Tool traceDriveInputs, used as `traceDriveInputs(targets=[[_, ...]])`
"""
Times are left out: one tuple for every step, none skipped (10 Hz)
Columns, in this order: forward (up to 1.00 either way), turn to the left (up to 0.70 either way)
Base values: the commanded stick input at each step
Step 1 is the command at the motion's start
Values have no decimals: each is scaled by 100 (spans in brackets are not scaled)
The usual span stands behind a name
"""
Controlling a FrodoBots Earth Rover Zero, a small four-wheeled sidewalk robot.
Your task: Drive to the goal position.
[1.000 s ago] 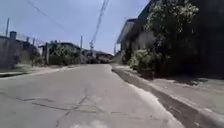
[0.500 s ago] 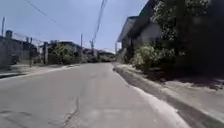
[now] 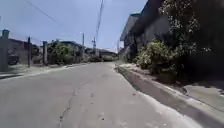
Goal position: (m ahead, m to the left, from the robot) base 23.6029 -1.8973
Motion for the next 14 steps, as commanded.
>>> traceDriveInputs(targets=[[100,0],[100,0],[100,0],[100,0],[100,0],[100,0],[100,0],[100,0],[100,0],[100,0],[100,0],[100,0],[100,0],[100,0]])
